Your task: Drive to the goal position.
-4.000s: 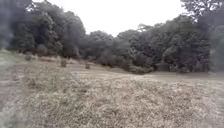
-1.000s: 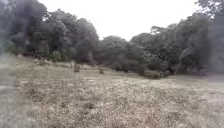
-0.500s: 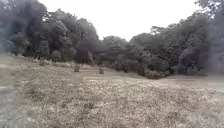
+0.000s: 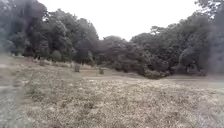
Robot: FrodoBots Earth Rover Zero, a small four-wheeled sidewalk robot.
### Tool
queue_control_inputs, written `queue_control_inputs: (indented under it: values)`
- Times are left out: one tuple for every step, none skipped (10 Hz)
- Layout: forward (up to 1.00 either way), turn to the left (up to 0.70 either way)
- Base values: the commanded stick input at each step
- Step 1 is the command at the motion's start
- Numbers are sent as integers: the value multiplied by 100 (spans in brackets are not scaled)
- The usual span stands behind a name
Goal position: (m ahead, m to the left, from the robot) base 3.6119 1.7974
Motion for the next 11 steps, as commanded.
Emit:
queue_control_inputs:
  values:
    - [45,0]
    - [45,0]
    - [45,0]
    - [45,0]
    - [0,0]
    - [0,0]
    - [0,0]
    - [0,0]
    - [0,0]
    - [0,0]
    - [0,0]
